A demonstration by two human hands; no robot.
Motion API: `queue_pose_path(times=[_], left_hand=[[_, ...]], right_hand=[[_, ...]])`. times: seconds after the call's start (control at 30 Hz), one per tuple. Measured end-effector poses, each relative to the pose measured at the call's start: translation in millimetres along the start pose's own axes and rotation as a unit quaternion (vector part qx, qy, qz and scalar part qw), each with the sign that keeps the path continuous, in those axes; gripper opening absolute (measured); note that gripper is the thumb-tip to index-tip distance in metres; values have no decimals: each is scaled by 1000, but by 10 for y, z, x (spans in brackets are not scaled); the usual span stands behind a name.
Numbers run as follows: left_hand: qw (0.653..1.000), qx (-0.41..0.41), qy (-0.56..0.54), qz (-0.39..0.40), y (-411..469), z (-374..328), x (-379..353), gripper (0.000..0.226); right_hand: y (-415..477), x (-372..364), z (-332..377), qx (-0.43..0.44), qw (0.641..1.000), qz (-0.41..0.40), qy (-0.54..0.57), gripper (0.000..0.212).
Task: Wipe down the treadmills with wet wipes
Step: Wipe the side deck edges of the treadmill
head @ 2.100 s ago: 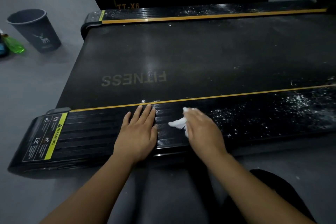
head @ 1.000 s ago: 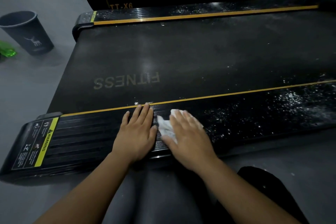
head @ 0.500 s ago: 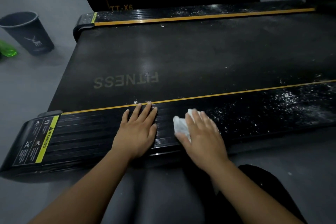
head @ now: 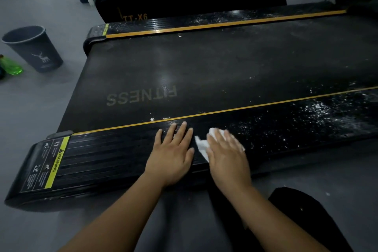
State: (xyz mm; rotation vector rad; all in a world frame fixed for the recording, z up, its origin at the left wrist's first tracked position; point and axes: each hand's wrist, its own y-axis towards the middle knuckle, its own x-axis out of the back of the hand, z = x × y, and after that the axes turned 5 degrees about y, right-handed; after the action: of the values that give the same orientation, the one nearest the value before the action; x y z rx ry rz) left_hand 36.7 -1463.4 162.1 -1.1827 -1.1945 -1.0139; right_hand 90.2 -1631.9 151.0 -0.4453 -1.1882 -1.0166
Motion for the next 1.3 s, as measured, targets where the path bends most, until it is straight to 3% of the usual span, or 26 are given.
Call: queue_pose_path(times=[0.1,0.2,0.27,0.33,0.4,0.5,0.63,0.7,0.77,0.9,1.07,1.17,1.23,1.3], left_hand=[[1000,1,-5,-3,-3,-5,-3,82],[1000,2,-6,-7,-5,-16,-4,80],[1000,4,0,-1,-3,-17,-3,81],[1000,8,1,-2,-4,-22,-4,82],[1000,9,0,-2,4,-24,-6,83],[1000,8,-1,0,7,-25,-15,83],[1000,11,-4,-2,11,-43,0,82],[1000,12,-3,0,7,-50,6,82],[1000,12,-6,-1,8,-50,3,83],[1000,9,-14,-3,24,-47,5,83],[1000,9,-9,-4,43,-75,12,83],[1000,10,-7,-4,49,-77,14,84],[1000,7,-7,-2,59,-75,9,84],[1000,7,-8,-4,77,-81,9,84]], right_hand=[[-208,37,-124,74,992,-19,98,43],[-60,170,-414,-18,990,-78,113,54],[174,163,-419,-51,991,-88,87,48],[224,145,-171,-17,996,-66,58,38],[-4,77,60,31,999,4,30,47],[-358,91,20,62,997,9,34,55],[51,110,-285,-57,998,-20,0,63],[251,23,-252,-76,997,-25,21,47],[215,-89,-142,-33,996,-34,70,32],[-115,16,-236,90,992,-23,82,45],[379,96,-499,-84,996,-3,25,39],[319,37,-110,9,999,40,-19,58],[84,68,-66,76,996,44,-16,54],[2,136,-247,81,996,42,0,45]])
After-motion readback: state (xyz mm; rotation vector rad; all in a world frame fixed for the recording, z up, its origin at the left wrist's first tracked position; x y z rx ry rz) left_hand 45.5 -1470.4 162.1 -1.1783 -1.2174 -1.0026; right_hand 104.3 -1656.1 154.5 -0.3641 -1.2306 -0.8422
